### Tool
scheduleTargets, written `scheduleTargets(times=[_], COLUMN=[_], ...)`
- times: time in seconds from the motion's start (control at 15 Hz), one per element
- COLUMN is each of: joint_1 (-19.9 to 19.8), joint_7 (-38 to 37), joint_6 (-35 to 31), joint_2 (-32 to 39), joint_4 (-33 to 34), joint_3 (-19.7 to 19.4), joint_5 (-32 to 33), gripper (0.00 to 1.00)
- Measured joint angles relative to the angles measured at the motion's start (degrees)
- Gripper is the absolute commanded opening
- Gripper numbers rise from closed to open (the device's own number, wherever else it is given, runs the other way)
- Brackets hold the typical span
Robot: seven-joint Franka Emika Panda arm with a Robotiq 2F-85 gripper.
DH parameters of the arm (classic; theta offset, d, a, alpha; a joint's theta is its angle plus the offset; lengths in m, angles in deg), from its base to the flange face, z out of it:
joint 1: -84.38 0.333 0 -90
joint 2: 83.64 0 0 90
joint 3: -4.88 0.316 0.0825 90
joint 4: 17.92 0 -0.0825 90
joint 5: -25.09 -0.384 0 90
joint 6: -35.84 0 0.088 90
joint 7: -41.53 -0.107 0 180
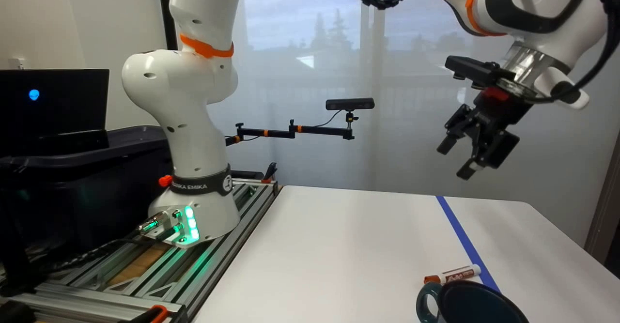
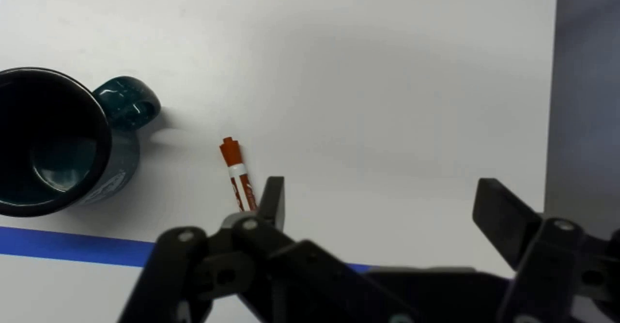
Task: Remove the marker from the mug
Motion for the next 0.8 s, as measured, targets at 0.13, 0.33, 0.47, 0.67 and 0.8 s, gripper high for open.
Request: scheduleTargets(times=[0.13, 0.33, 0.47, 0.67, 0.8], joint_1=[-0.2, -0.3, -0.3, -0.3, -0.3], joint_7=[-3.0, -7.4, -8.1, -8.6, -8.7], joint_6=[-0.1, -2.8, -3.8, -4.3, -4.4], joint_2=[-4.1, -9.1, -10.5, -10.6, -10.6], joint_4=[-1.5, -4.5, -5.9, -6.7, -6.8], joint_3=[-0.6, -2.1, -2.5, -2.5, -2.5], joint_5=[-3.0, -4.2, -4.2, -4.2, -4.2], gripper=[1.00, 1.00, 1.00, 1.00, 1.00])
